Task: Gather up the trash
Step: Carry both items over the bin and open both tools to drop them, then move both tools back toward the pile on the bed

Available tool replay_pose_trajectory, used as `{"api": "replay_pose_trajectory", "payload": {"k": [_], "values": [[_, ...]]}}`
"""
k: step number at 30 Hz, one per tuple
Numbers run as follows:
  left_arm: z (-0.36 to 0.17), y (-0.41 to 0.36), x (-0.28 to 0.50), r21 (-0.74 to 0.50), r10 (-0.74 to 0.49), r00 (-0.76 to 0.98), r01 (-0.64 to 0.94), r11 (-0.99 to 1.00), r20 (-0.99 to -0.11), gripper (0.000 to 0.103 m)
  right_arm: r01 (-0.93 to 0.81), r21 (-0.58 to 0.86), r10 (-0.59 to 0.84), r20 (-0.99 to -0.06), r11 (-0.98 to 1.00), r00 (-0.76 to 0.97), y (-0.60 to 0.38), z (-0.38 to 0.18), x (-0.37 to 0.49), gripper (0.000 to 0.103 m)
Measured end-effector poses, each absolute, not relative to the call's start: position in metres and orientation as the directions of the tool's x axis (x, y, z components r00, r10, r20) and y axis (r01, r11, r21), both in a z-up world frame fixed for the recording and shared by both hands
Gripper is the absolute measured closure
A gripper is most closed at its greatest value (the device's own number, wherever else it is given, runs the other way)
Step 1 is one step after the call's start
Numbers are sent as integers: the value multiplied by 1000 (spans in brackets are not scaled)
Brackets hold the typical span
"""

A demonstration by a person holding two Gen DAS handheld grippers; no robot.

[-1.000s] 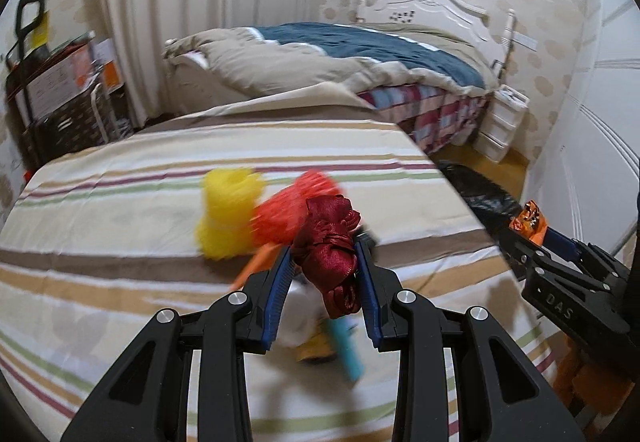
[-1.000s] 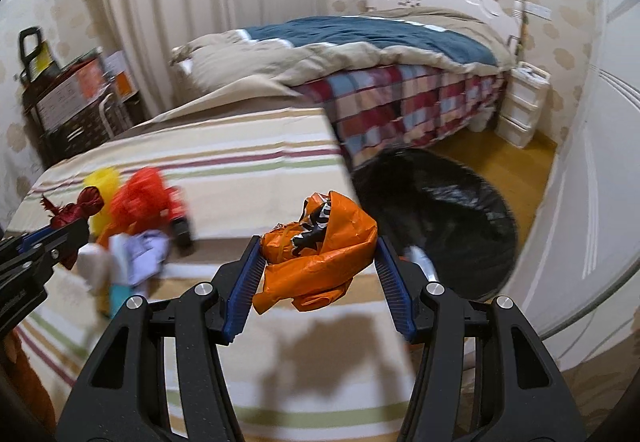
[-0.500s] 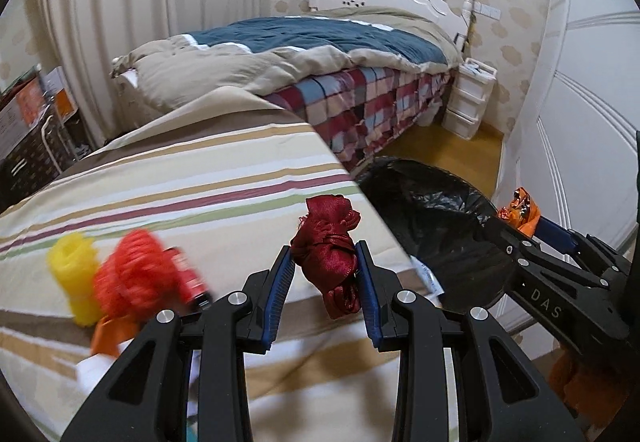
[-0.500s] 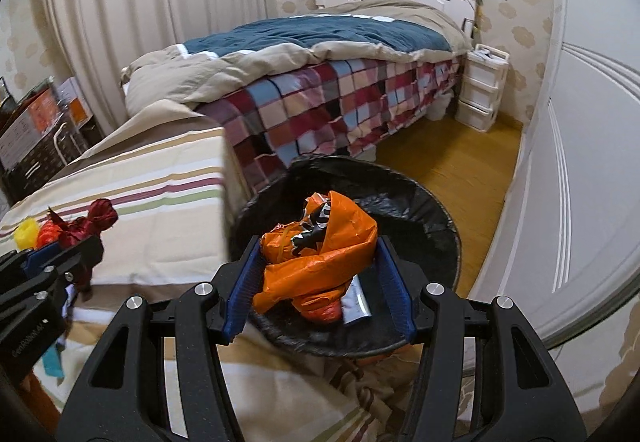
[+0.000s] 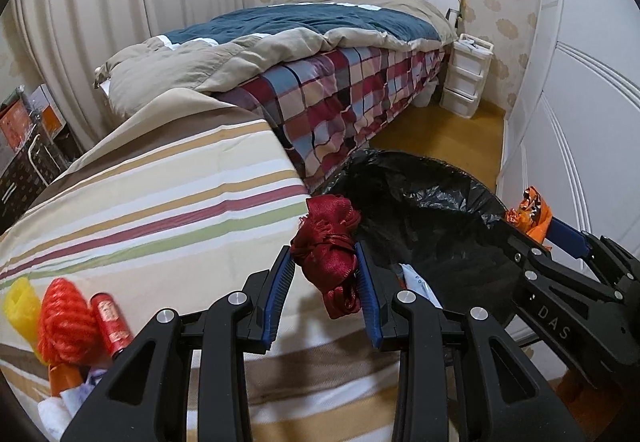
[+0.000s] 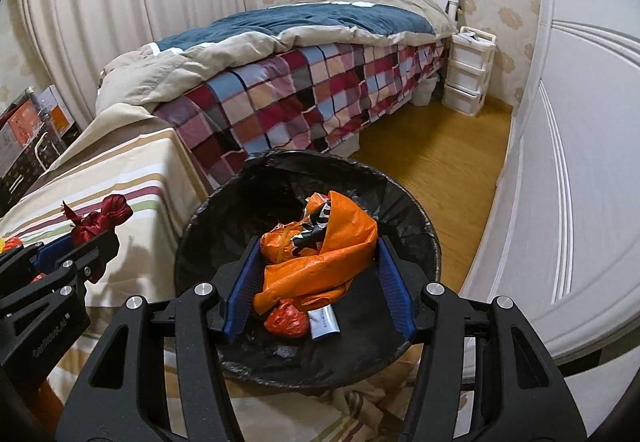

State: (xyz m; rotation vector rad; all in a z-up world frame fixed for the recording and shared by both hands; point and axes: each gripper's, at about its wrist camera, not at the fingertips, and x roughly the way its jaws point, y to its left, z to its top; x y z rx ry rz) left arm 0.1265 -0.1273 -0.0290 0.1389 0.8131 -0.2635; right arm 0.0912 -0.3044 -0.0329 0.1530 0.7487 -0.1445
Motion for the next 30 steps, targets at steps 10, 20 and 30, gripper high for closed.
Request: {"api": "replay_pose_trajectory", "payload": {"k": [10,20,30], "values": [[-42,-148,143,43,-160,634,292,955,-757,69,201,89,-81,-704,976,706,-316,-45,103,48],[-46,-155,145,66,-142,634,293,954,-760,59,216,91,-88,-712,972,697,-324,-51,110,45],[-40,-154,140,85,-126,666,275,958,-735,29,249,79,-123,-704,965,700,-330,-47,104,35]]}}
